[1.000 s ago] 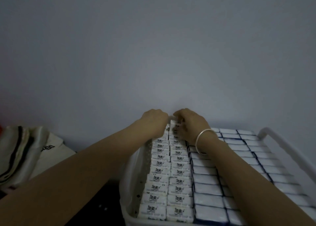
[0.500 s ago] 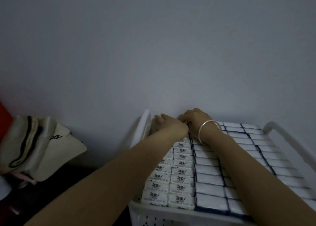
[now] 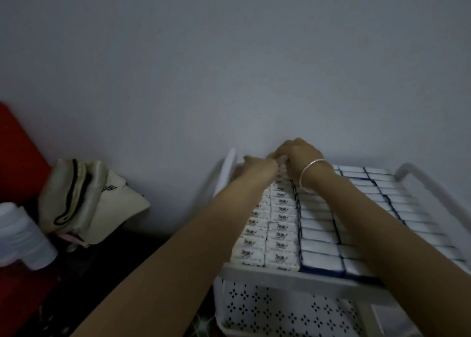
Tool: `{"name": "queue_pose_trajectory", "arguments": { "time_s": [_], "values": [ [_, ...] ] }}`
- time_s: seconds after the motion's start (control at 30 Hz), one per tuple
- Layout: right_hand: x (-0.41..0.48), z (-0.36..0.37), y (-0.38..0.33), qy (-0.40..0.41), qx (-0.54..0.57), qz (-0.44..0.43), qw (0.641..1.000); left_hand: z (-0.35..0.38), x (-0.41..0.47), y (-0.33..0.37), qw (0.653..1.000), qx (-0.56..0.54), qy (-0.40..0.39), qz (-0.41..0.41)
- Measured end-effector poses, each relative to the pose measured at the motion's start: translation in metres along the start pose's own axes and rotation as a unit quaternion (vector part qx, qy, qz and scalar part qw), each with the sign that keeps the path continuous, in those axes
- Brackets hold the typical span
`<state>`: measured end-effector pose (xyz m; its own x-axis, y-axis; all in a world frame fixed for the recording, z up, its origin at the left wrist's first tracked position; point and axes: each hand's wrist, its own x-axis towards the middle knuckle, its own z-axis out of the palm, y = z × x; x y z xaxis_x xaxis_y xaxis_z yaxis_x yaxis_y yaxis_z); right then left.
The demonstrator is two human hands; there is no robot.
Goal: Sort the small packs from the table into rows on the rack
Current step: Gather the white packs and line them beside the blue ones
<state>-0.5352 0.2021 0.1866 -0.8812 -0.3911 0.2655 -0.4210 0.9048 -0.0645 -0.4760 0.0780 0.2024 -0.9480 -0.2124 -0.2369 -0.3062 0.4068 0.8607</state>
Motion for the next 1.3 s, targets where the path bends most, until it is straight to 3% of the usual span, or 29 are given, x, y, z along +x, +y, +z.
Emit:
{"name": "queue_pose_trajectory", "arguments": {
  "time_s": [0.17,0.3,0.37,0.47,0.57,0.63,0.73,0.8,0.93,1.0,1.17,1.3],
  "values": [
    [-0.054,-0.047,-0.064,0.097,0.128,-0.023,0.987,-0.06,-0.061,0.003,0.976,-0.118,-0.032,0.178],
    [-0.118,-0.049,-0.12,0.096,0.285,-0.016,0.954,-0.121,-0.107,-0.073,0.955,-0.154,0.072,0.243],
    [-0.144,-0.031,-0.148,0.057,0.378,-0.017,0.924,-0.138,-0.123,-0.129,0.957,-0.175,0.097,0.212],
    [-0.18,0.025,-0.2,-0.099,0.469,-0.001,0.878,-0.145,-0.142,-0.233,0.978,-0.134,0.132,0.096],
    [-0.205,0.109,-0.24,-0.218,0.402,-0.014,0.889,-0.142,-0.157,-0.341,0.986,-0.057,0.154,-0.017],
    [-0.213,0.162,-0.257,-0.249,0.317,-0.04,0.914,-0.135,-0.165,-0.398,0.987,-0.014,0.142,-0.076],
    [-0.22,0.22,-0.276,-0.257,0.202,-0.062,0.943,-0.122,-0.173,-0.443,0.986,0.052,0.127,-0.09],
    [-0.222,0.245,-0.288,-0.241,0.161,-0.046,0.956,-0.113,-0.174,-0.453,0.986,0.104,0.111,-0.074],
    [-0.22,0.279,-0.296,-0.25,0.151,0.09,0.952,-0.094,-0.162,-0.46,0.984,0.144,0.076,-0.072],
    [-0.221,0.289,-0.292,-0.28,0.136,0.084,0.947,-0.086,-0.154,-0.461,0.982,0.146,0.082,-0.083],
    [-0.237,0.294,-0.29,-0.239,0.15,0.134,0.95,-0.062,-0.144,-0.467,0.984,0.139,0.067,-0.091],
    [-0.238,0.285,-0.289,-0.262,0.149,0.145,0.942,-0.059,-0.143,-0.473,0.983,0.156,0.049,-0.087]
  ]
}}
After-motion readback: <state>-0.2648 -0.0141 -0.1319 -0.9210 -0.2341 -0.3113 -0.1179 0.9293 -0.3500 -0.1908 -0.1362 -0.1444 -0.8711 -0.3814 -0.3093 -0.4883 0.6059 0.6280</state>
